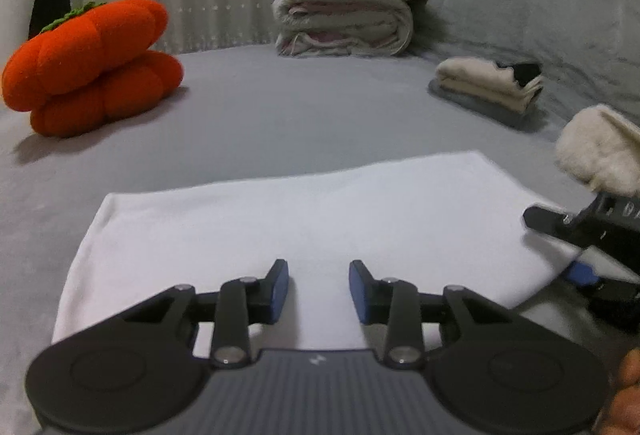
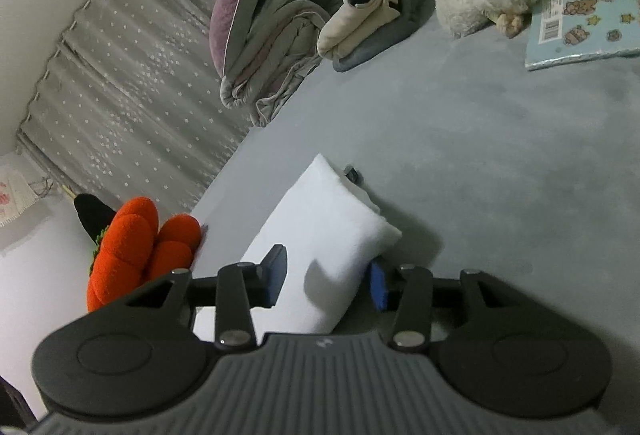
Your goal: Fold clothes
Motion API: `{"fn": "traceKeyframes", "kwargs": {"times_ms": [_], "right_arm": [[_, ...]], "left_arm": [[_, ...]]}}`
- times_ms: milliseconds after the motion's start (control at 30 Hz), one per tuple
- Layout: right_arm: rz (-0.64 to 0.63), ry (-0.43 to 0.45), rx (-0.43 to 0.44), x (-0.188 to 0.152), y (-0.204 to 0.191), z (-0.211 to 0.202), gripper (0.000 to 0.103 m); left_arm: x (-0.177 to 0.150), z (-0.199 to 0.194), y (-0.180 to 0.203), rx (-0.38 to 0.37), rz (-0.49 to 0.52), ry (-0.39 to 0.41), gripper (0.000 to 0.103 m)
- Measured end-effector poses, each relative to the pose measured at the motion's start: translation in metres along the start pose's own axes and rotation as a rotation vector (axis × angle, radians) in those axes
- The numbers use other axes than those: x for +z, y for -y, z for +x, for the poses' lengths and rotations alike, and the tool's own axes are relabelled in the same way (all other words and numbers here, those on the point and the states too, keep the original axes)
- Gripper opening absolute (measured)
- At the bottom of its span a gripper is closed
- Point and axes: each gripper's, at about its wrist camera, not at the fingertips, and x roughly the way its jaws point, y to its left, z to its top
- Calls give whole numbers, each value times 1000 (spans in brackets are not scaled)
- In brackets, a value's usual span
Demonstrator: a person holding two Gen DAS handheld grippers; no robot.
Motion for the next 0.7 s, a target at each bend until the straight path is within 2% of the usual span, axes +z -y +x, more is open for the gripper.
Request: {"fn": "traceKeyframes", "kwargs": {"times_ms": [100, 167, 233, 367, 467, 533, 600, 700], "right_arm": [[-35, 13, 3, 0, -5, 1, 47], [-58, 22, 4, 0, -9, 2, 41], [-81, 30, 6, 0, -13, 3, 26], [-190, 55, 11, -1, -27, 3, 21], [-299, 71, 15, -3, -43, 2, 20], [-386, 87, 26, -5, -54, 0, 20], [-483, 105, 45, -8, -67, -3, 19], [-622, 122, 91, -15, -89, -4, 19]], "left_arm": [[-4, 2, 10, 34, 61, 6, 35], [-5, 2, 15, 53, 85, 7, 35], [-4, 2, 16, 57, 91, 3, 35], [-2, 2, 16, 61, 96, -1, 35], [4, 1, 1, 2, 19, -14, 35], [13, -2, -25, -75, -132, -39, 35], [19, -9, -59, -110, -295, -44, 36], [27, -23, -104, -150, -444, -36, 39]]}}
